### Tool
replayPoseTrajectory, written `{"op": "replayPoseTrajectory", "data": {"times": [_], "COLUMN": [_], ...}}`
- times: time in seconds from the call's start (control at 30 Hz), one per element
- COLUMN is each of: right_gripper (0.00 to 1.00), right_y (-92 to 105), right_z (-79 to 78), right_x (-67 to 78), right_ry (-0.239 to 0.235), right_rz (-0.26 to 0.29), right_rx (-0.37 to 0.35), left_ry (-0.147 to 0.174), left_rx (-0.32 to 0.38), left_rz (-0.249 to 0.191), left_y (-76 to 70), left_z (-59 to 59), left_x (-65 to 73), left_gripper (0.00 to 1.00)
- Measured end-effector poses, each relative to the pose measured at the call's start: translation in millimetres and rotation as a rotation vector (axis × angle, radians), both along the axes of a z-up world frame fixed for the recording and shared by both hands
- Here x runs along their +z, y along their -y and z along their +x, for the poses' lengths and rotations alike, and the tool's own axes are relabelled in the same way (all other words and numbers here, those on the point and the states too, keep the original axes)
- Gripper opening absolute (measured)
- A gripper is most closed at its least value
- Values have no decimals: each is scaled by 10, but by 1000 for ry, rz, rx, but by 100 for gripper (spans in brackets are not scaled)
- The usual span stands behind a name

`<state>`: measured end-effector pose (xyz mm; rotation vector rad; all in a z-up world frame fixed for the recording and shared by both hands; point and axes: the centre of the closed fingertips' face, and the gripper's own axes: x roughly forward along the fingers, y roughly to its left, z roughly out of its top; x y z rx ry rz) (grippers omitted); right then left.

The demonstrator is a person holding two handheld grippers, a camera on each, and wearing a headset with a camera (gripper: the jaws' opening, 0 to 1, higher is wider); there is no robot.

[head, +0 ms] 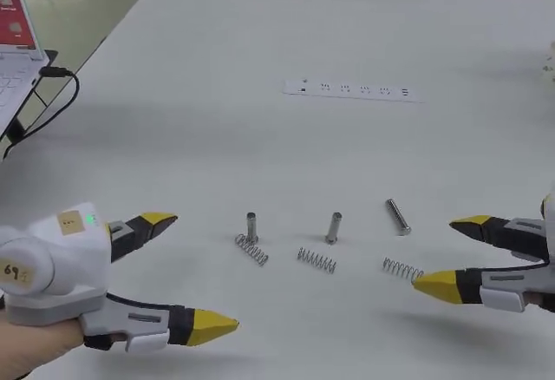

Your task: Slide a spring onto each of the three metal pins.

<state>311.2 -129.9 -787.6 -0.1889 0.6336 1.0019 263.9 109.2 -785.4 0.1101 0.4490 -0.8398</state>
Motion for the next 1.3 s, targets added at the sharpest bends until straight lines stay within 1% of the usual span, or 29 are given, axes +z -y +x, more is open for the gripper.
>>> {"op": "replayPoseTrajectory", "data": {"times": [0.17, 0.3, 0.5, 0.6, 0.7, 0.83, 0.93, 1.03, 1.1, 1.17, 1.3], "right_gripper": [70, 68, 66, 62, 62, 60, 60, 58, 56, 55, 52], "right_y": [-36, -45, -84, -120, -154, -190, -181, -178, -163, -171, -201], "right_z": [56, 122, 267, 319, 377, 465, 576, 655, 678, 711, 768], "right_x": [-9, -28, -13, 0, -1, -18, -43, -70, -106, -131, -155], "right_ry": [-11, -19, -12, -19, -13, -19, -14, -34, -47, -46, -57], "right_rz": [5, -6, -21, -19, -25, -39, -64, -70, -94, -111, -121], "right_rx": [4, 5, 5, 12, 13, 13, -7, -29, -35, -35, -43], "left_ry": [1, -1, -3, -4, -3, -3, -4, -7, -9, -10, -14], "left_rx": [2, 1, 0, 0, 2, 4, 6, 8, 12, 14, 15], "left_rz": [-1, 0, 1, -2, -5, -4, -4, -12, -12, -12, -14], "left_y": [-9, -8, -5, -1, -7, -18, -26, -25, -32, -38, -39], "left_z": [8, 5, -1, -3, 3, 6, 3, -4, -5, -8, -18], "left_x": [2, -5, -7, -2, 5, 3, -2, 1, -4, -11, -28], "left_gripper": [97, 97, 97, 97, 97, 97, 97, 97, 97, 97, 96]}}
